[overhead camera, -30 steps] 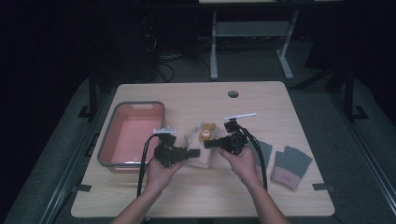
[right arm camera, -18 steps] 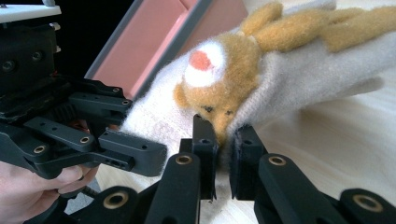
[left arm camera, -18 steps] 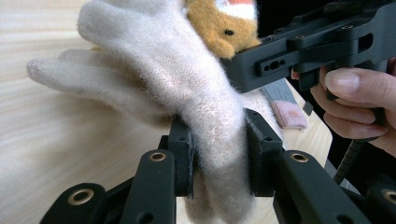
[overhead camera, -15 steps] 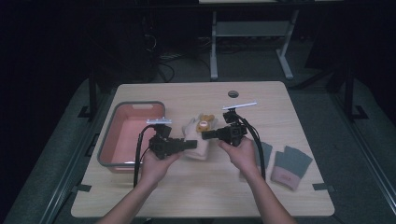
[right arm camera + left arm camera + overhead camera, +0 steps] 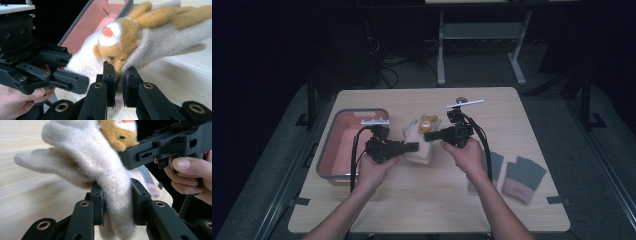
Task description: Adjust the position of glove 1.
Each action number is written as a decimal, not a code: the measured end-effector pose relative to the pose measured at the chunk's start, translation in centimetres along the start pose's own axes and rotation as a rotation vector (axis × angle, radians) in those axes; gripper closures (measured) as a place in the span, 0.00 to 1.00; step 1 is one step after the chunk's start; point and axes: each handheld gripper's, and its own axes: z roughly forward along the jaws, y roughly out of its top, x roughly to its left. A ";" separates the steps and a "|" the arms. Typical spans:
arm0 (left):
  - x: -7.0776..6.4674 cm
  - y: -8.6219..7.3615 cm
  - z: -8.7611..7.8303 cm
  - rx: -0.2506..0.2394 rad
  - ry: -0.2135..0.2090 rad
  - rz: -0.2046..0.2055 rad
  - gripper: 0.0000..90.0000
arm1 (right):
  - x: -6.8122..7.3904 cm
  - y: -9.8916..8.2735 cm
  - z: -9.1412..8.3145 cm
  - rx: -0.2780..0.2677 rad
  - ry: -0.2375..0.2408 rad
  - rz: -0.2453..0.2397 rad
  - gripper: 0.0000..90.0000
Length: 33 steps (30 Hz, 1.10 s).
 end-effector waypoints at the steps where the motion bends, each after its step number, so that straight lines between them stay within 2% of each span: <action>1: 0.0 0.1 -0.1 -0.002 -0.002 0.002 0.76 | 0.1 0.2 0.0 0.000 0.003 -0.001 0.92; 18: 0.6 2.2 -2.0 -0.022 -0.003 0.002 0.76 | 1.3 2.7 0.2 -0.005 0.025 -0.013 0.92; 33: 1.2 3.5 -4.5 -0.055 0.007 0.003 0.76 | 3.5 5.1 1.0 -0.004 0.033 -0.054 0.92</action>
